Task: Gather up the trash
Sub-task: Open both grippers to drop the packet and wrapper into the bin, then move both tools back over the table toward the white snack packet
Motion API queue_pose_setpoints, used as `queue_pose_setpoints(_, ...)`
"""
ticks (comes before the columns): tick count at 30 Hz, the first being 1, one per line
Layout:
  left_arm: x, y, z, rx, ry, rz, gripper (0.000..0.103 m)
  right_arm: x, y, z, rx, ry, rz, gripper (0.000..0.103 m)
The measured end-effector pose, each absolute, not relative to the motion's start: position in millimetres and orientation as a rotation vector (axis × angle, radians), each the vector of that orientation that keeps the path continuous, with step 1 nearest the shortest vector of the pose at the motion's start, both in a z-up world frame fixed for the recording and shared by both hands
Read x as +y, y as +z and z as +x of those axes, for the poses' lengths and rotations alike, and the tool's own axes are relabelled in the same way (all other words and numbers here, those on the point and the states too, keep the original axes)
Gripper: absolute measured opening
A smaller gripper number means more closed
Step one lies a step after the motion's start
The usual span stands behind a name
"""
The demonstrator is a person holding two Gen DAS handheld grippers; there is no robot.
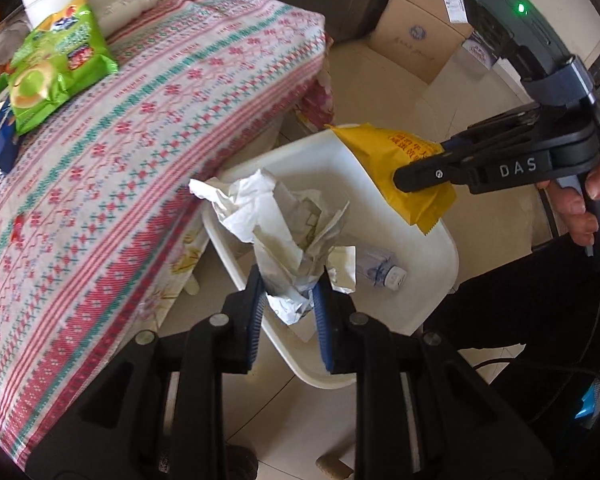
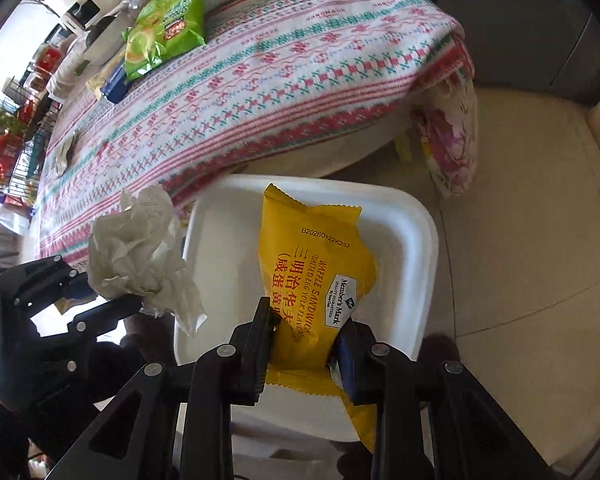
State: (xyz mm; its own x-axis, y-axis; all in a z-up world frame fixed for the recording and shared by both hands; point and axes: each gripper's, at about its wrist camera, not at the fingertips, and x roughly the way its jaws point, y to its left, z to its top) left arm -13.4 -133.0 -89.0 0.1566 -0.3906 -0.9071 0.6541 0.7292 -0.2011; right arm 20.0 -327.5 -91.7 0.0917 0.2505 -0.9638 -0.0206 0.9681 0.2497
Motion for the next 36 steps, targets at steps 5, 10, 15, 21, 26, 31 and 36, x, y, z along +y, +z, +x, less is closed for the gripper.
queue_pose_setpoints(5, -144, -90, -16, 1.195, -0.767, 0.295, 0.059, -335, -93, 15, 1.468, 0.189, 0.205, 0.032)
queue_pose_setpoints(10, -144, -86, -8, 1.189, -0.756, 0.276, 0.061, -339, -90, 15, 1.465, 0.185, 0.208, 0.033)
queue_pose_setpoints(15, -136, -79, -4, 1.179, -0.731, 0.263, 0.066, -337, -91, 17, 1.477, 0.183, 0.211, 0.054)
queue_pose_setpoints(21, -123, -70, 2, 1.154, -0.683, 0.26, 0.071, -340, -89, 21, 1.477, 0.155, 0.238, 0.076)
queue_pose_setpoints(26, -101, -62, 12, 1.147, -0.631, 0.211, 0.075, -334, -85, 26, 1.468, 0.15, 0.228, 0.076)
queue_pose_setpoints(31, -70, -56, 28, 1.141, -0.562, 0.142, 0.076, -318, -78, 32, 1.443, 0.156, 0.184, 0.076)
queue_pose_setpoints(36, -37, -47, 41, 1.104, -0.464, 0.109, 0.08, -301, -65, 41, 1.397, 0.162, 0.136, 0.076)
